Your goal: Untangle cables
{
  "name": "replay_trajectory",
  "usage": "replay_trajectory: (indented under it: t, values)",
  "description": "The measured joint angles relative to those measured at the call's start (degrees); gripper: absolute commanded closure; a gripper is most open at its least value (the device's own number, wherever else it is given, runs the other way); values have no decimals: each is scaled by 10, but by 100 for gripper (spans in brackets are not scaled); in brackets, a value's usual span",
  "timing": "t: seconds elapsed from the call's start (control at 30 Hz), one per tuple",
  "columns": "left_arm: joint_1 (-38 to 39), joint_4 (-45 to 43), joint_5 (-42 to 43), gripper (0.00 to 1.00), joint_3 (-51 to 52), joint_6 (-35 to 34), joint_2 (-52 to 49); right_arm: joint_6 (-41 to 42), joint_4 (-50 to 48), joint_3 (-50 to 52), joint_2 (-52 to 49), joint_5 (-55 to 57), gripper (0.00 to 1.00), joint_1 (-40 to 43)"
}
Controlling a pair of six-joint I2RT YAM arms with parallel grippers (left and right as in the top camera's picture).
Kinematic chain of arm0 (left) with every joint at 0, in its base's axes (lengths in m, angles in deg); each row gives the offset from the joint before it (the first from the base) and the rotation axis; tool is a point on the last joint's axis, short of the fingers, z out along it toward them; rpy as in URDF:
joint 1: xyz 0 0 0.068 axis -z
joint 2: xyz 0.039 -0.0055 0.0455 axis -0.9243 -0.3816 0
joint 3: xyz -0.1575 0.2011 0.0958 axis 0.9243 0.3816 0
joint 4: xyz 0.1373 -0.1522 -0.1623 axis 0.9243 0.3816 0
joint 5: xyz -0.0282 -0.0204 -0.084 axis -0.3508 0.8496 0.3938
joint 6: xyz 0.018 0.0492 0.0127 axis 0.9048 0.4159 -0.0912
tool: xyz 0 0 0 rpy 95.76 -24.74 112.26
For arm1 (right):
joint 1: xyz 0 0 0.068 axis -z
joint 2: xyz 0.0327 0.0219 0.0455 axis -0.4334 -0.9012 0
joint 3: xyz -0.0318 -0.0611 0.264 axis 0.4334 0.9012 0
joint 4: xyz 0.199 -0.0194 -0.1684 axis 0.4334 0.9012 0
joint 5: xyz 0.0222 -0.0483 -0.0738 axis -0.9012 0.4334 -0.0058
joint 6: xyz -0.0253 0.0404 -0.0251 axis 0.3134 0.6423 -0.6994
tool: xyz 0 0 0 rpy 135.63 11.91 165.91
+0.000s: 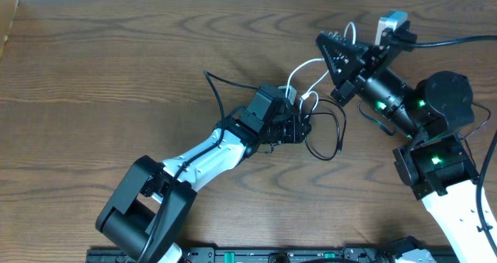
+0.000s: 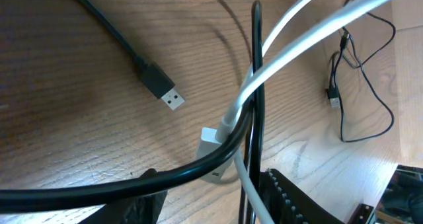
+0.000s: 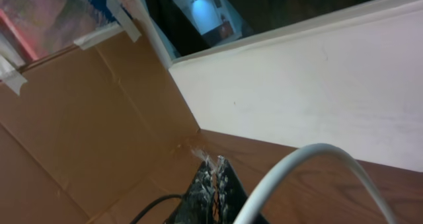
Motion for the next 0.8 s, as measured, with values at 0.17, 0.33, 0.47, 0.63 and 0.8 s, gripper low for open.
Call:
replay_trajectory:
  t: [0.17,0.33,0.47,0.63,0.8]
  values:
    - [22,0,-10,51,0,-10,0,8,-5,0,0,1,99,0]
    - [51,1,-49,68,0,-11,0,10,-5,0,0,1,99,0]
    - [53,30,-93,92,0,-12,0,10,21,0,0,14,99,0]
    - [53,108,-153,92,0,-12,0,12,103,0,0,71,99,9]
    - [53,189,-222,93,0,-12,0,2,220,-1,0,171,99,43]
